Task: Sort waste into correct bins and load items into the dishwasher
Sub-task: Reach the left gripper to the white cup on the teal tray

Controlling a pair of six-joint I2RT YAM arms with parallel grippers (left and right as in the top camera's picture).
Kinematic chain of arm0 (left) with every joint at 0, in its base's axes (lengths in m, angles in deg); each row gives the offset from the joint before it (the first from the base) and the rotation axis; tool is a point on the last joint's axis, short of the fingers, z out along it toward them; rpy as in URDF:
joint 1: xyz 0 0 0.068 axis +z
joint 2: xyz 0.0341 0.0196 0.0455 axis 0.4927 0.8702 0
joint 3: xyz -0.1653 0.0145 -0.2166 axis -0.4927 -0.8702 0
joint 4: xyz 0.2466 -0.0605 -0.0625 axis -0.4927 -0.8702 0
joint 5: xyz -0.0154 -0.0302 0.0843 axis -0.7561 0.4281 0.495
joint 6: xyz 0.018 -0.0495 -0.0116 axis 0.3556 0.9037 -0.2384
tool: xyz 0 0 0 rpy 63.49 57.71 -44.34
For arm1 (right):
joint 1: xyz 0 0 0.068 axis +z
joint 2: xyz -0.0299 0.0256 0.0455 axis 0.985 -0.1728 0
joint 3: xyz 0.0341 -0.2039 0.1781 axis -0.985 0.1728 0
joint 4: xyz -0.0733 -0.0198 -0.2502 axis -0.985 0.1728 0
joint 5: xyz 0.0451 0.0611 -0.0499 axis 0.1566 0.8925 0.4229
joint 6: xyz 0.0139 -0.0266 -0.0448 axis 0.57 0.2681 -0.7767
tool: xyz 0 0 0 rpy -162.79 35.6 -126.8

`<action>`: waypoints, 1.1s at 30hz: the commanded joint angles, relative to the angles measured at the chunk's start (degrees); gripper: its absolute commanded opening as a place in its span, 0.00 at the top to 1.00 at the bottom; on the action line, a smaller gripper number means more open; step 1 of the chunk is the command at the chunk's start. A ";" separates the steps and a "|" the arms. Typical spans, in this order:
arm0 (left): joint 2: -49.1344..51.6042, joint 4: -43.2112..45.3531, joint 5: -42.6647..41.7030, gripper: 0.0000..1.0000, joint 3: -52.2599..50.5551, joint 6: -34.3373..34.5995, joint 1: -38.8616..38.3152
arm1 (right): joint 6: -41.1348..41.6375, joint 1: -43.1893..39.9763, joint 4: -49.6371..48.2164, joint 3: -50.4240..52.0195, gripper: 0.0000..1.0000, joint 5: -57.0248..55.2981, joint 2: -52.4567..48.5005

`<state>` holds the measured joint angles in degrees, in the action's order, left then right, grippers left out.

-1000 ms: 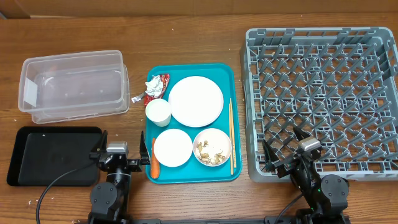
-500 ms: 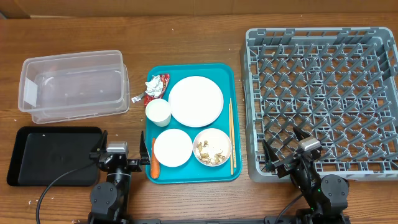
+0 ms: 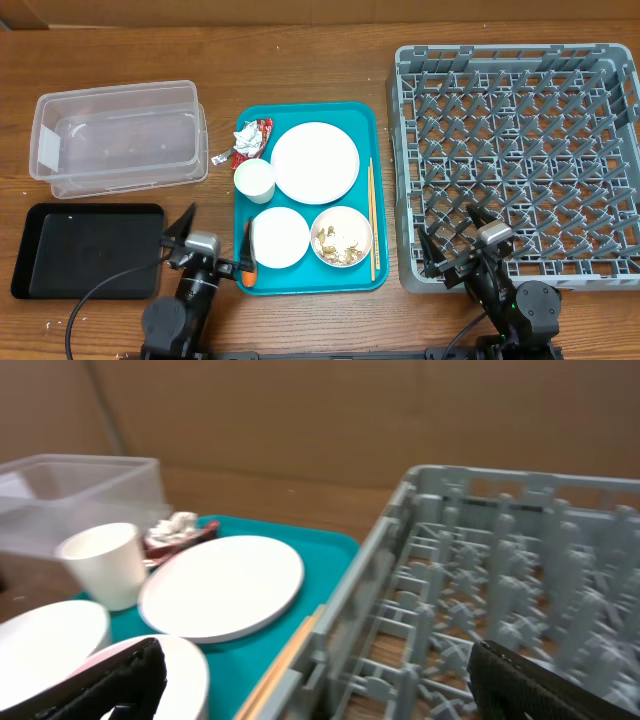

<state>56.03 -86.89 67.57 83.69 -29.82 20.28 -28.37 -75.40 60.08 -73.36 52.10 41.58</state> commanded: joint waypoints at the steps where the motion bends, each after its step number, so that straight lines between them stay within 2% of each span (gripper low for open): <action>1: -0.66 5.99 -17.86 0.00 0.13 1.95 0.31 | 0.17 0.17 -0.68 0.04 0.00 6.99 0.68; 4: -0.63 7.65 -17.07 0.00 3.61 5.49 0.31 | 0.22 0.17 -0.11 -1.09 0.00 9.57 0.68; 7: 0.52 2.75 -13.99 0.00 10.43 5.57 0.31 | 1.97 0.17 1.16 -4.44 0.00 9.55 0.68; 13: 13.25 -17.16 -11.54 0.00 31.56 6.16 0.28 | 7.56 0.17 7.26 -13.57 0.00 8.98 -1.84; 18: 29.70 -36.63 -12.22 0.00 50.99 6.54 0.22 | 9.46 0.17 18.64 -21.97 0.00 9.03 -8.39; 22: 39.47 -45.31 -12.39 0.00 60.37 5.38 0.22 | 9.44 0.17 23.43 -26.56 0.00 9.97 -13.55; 25: 44.02 -45.97 -13.79 0.00 61.94 4.70 0.22 | 9.46 0.17 22.93 -27.58 0.00 11.47 -15.76; 29: 49.05 -44.19 -26.36 0.00 61.94 4.68 0.22 | 9.49 0.17 22.62 -27.58 0.00 16.22 -15.91; 33: 52.28 -42.49 -32.24 0.00 61.94 4.87 0.22 | 9.62 0.17 22.67 -27.63 0.00 19.30 -15.91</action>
<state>107.31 -129.99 43.60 144.46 -24.26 20.28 -19.26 -75.40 83.03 -99.30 67.75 25.69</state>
